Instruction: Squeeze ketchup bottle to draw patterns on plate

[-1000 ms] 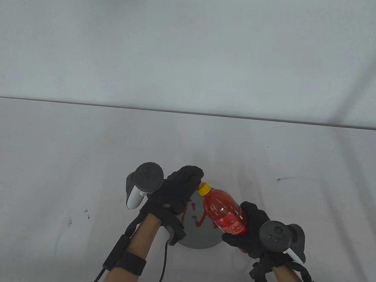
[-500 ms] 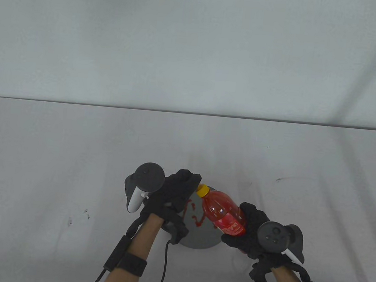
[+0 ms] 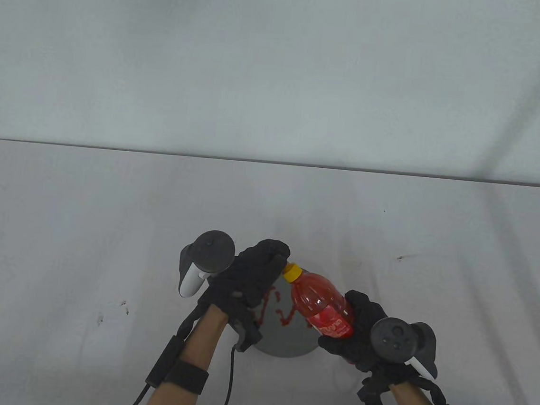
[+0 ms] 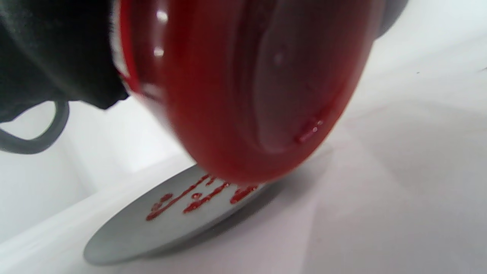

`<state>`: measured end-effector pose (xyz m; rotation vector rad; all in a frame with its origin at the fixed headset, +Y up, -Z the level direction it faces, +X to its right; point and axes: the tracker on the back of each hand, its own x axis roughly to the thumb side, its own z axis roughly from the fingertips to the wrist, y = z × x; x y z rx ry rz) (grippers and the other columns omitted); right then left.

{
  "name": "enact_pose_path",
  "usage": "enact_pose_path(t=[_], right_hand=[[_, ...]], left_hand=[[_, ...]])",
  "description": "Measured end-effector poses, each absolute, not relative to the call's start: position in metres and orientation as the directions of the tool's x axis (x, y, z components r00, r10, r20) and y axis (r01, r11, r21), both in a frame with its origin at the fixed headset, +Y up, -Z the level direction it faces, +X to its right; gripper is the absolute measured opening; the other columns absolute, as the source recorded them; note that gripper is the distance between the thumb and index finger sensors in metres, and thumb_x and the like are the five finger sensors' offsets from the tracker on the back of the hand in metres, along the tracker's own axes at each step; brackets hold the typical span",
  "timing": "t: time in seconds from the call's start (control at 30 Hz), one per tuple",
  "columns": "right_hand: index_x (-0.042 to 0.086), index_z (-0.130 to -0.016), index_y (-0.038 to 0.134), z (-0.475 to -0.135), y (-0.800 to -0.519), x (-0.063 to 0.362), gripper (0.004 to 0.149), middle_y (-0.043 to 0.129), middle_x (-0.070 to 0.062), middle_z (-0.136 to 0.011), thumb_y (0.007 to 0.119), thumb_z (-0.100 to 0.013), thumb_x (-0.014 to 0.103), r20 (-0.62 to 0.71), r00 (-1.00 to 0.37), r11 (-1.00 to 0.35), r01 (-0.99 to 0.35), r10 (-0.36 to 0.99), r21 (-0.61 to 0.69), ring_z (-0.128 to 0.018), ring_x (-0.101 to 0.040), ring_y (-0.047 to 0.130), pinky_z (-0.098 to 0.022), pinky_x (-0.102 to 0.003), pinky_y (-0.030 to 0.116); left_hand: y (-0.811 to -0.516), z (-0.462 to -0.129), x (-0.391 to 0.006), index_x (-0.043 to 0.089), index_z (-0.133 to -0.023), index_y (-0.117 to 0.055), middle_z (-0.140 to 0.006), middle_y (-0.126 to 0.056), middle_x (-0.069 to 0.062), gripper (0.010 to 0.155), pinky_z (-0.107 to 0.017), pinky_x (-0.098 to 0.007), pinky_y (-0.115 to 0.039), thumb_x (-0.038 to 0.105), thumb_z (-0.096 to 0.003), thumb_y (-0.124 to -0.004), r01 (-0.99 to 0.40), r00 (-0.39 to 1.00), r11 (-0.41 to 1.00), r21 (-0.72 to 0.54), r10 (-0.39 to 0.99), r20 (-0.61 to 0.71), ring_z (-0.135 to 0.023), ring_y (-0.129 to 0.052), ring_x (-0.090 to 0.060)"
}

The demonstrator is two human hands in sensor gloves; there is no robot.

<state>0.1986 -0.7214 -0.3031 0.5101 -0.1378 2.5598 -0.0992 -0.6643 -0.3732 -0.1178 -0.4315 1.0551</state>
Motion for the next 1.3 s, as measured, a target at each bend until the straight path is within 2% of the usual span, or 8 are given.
enact_pose_path(t=[0.13, 0.3, 0.73, 0.9, 0.97, 1.1, 1.2, 1.3], right_hand=[[0.006, -0.105, 0.052, -0.3026, -0.7219, 0.1978, 0.098, 0.076, -0.023, -0.100, 0.098, -0.040, 0.064, 0.387, -0.796, -0.864, -0.504, 0.466, 0.003, -0.081, -0.044, 0.081, -0.064, -0.068, 0.068], [0.006, -0.105, 0.052, -0.3022, -0.7227, 0.1949, 0.098, 0.076, -0.023, -0.099, 0.098, -0.040, 0.064, 0.393, -0.800, -0.872, -0.489, 0.453, 0.008, -0.081, -0.044, 0.081, -0.064, -0.068, 0.068], [0.007, -0.105, 0.053, -0.3035, -0.7236, 0.1978, 0.097, 0.077, -0.022, -0.099, 0.098, -0.040, 0.065, 0.392, -0.762, -0.843, -0.534, 0.515, 0.071, -0.080, -0.043, 0.082, -0.065, -0.068, 0.068], [0.007, -0.105, 0.053, -0.3027, -0.7223, 0.1953, 0.097, 0.077, -0.023, -0.099, 0.098, -0.040, 0.064, 0.384, -0.770, -0.844, -0.535, 0.509, 0.047, -0.080, -0.043, 0.081, -0.064, -0.068, 0.068], [0.006, -0.105, 0.053, -0.3018, -0.7220, 0.1944, 0.098, 0.077, -0.023, -0.099, 0.098, -0.040, 0.064, 0.383, -0.770, -0.841, -0.540, 0.511, 0.036, -0.080, -0.044, 0.081, -0.064, -0.068, 0.068], [0.006, -0.105, 0.053, -0.3006, -0.7211, 0.1917, 0.098, 0.077, -0.023, -0.099, 0.098, -0.040, 0.064, 0.388, -0.784, -0.855, -0.518, 0.485, 0.023, -0.080, -0.044, 0.081, -0.064, -0.068, 0.068], [0.006, -0.105, 0.053, -0.2996, -0.7224, 0.1898, 0.098, 0.077, -0.023, -0.099, 0.098, -0.040, 0.064, 0.396, -0.795, -0.871, -0.492, 0.459, 0.022, -0.080, -0.044, 0.081, -0.064, -0.068, 0.068], [0.006, -0.105, 0.053, -0.2993, -0.7226, 0.1892, 0.097, 0.077, -0.023, -0.099, 0.098, -0.040, 0.064, 0.399, -0.797, -0.874, -0.485, 0.454, 0.027, -0.080, -0.044, 0.081, -0.064, -0.069, 0.068]], left_hand=[[-0.6621, -0.3690, -0.1010, 0.009, -0.091, -0.075, -0.064, -0.089, -0.009, 0.064, -0.053, -0.061, -0.073, 0.061, -0.0559, -0.063, -0.814, 0.528, 0.562, -0.151, 0.822, 0.213, -0.060, -0.089, -0.028], [-0.6619, -0.3693, -0.0989, 0.012, -0.075, -0.086, -0.050, -0.093, -0.005, 0.052, -0.047, -0.058, -0.078, 0.057, -0.0573, -0.065, -0.774, 0.591, 0.619, -0.135, 0.782, 0.201, -0.049, -0.093, -0.025], [-0.6617, -0.3742, -0.0951, 0.006, -0.093, -0.069, -0.072, -0.086, -0.012, 0.048, -0.059, -0.064, -0.072, 0.039, -0.0582, -0.066, -0.799, 0.423, 0.536, -0.274, 0.824, 0.378, -0.069, -0.087, -0.030], [-0.6591, -0.3730, -0.1007, 0.008, -0.094, -0.071, -0.074, -0.089, -0.011, 0.048, -0.059, -0.062, -0.072, 0.042, -0.0588, -0.068, -0.803, 0.469, 0.557, -0.212, 0.810, 0.353, -0.069, -0.089, -0.029], [-0.6589, -0.3714, -0.1019, 0.009, -0.094, -0.071, -0.073, -0.088, -0.011, 0.054, -0.057, -0.061, -0.071, 0.050, -0.0589, -0.063, -0.804, 0.501, 0.567, -0.181, 0.809, 0.308, -0.068, -0.088, -0.029], [-0.6590, -0.3691, -0.1014, 0.014, -0.071, -0.087, -0.049, -0.094, -0.004, 0.060, -0.047, -0.057, -0.079, 0.063, -0.0568, -0.056, -0.717, 0.654, 0.688, -0.112, 0.720, 0.231, -0.049, -0.095, -0.024], [-0.6604, -0.3702, -0.0997, 0.014, -0.058, -0.091, -0.036, -0.094, -0.001, 0.054, -0.041, -0.056, -0.082, 0.058, -0.0583, -0.060, -0.727, 0.652, 0.677, -0.116, 0.733, 0.195, -0.039, -0.096, -0.022], [-0.6638, -0.3726, -0.1001, 0.011, -0.055, -0.090, -0.033, -0.093, -0.002, 0.051, -0.039, -0.055, -0.083, 0.055, -0.0577, -0.065, -0.742, 0.627, 0.652, -0.155, 0.757, 0.186, -0.036, -0.095, -0.022]])
